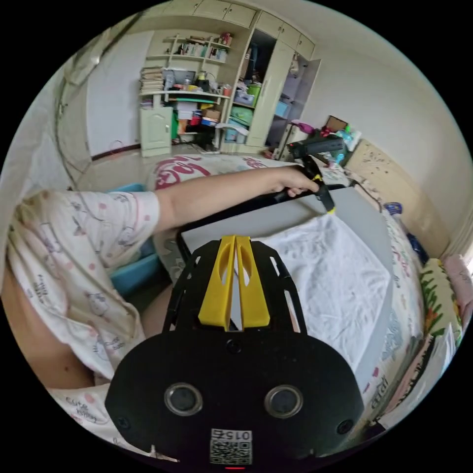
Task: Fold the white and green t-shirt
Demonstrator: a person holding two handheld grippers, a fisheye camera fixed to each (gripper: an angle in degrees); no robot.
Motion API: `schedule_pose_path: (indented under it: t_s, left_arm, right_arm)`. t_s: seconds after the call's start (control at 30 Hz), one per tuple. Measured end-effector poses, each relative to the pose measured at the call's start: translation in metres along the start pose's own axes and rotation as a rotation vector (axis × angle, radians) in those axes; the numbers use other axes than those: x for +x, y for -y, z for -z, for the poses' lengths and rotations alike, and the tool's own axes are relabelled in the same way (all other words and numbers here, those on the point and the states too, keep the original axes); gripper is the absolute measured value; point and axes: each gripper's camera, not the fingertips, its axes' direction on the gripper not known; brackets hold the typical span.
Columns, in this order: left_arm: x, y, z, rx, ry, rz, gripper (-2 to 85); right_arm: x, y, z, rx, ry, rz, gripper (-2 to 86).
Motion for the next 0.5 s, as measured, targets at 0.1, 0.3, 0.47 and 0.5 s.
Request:
schedule_pose_path:
  t_s: [0.1, 0.3, 0.47, 0.5]
  left_arm:
    - [-0.003, 0.004, 0.003, -0.016, 0.010, -0.011, 1.1]
    - [-0.030, 0.005, 0.033, 0.013, -0.015, 0.016, 3.5]
    - [-0.081, -0.001, 0.043, -0.005, -0.190, 0.085, 8.6]
    - [-0.086, -0.001, 0.041, -0.020, -0.215, 0.091, 9.0]
  right_arm:
    - [-0.014, 0.020, 0.025, 0.006, -0.054, 0.033, -0.8]
    - [0.037, 0.056, 0.107, 0.054, 0.057, -0.097, 3.4]
    - [0.133, 0.090, 0.173, 0.048, 0.051, -0.349, 7.4]
    - [0.143, 0.095, 0.178, 0.038, 0.056, -0.370, 8.4]
